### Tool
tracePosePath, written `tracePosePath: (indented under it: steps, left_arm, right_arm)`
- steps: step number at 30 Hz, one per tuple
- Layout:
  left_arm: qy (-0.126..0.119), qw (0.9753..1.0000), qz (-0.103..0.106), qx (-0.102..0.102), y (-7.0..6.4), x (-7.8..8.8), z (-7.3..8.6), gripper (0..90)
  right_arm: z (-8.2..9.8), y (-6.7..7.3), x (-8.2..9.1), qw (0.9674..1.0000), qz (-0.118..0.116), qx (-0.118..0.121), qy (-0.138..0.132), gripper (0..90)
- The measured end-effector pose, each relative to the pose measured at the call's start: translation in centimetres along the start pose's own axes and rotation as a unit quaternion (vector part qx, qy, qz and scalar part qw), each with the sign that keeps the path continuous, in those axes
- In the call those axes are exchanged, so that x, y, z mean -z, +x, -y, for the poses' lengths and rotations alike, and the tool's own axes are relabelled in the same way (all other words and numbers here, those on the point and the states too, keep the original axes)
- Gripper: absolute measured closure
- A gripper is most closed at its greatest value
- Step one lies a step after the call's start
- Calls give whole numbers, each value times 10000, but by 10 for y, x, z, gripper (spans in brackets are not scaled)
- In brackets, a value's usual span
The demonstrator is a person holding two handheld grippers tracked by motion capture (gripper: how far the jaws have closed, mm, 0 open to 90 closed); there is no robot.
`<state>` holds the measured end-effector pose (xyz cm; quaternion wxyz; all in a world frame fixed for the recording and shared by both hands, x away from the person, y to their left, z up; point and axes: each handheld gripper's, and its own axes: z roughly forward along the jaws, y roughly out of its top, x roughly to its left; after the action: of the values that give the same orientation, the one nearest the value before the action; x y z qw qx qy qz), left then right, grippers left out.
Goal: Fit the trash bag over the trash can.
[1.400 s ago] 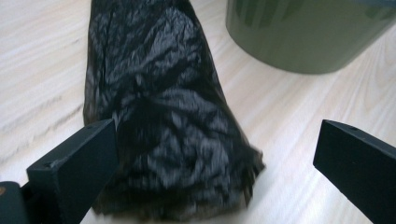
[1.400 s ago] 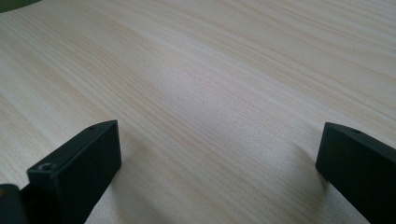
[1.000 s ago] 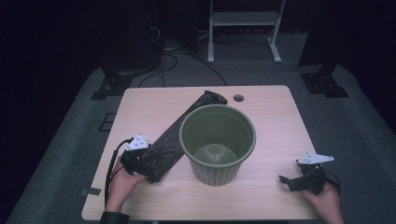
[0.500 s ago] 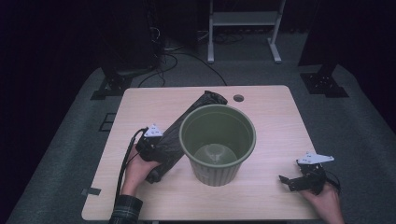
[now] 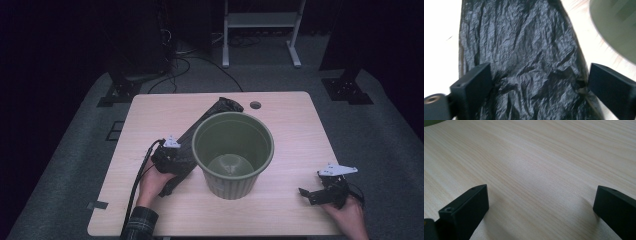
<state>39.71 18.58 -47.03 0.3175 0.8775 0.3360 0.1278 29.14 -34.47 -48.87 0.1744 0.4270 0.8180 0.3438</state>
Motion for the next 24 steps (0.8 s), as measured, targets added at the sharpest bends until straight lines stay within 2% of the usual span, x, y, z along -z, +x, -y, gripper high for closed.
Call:
tracePosePath:
  steps: [3, 6, 8, 11, 13, 16, 21, 24]
  left_arm:
    - [-177, 9998, -35, -5, -1, 1, 3, 169]
    - [-265, 9996, 47, -90, -1, 7, 6, 408]
    - [-308, 9994, 87, -114, -2, 9, 8, 530]
    - [-242, 9995, 130, -147, -2, 13, 10, 727]
    - [-232, 9994, 222, -127, -1, 14, 11, 817]
    - [-212, 9992, 344, -64, -1, 18, 15, 865]
    - [-89, 9994, 308, -142, -5, 30, 25, 870]
    - [-45, 9994, 316, -103, -10, 40, 35, 870]
  right_arm:
    - [0, 0, 0, 10000, 0, -1, 0, 0]
    - [0, 0, 0, 10000, 0, 0, 0, 0]
    - [0, 0, 0, 10000, 0, 0, 1, 0]
    - [0, 0, 0, 10000, -1, 0, 1, 0]
    - [0, 0, 0, 10000, 0, 0, 0, 0]
    - [0, 0, 0, 10000, -1, 1, 0, 0]
    - [0, 0, 0, 10000, 0, -6, -1, 0]
    - [0, 0, 0, 10000, 0, -6, -2, 0]
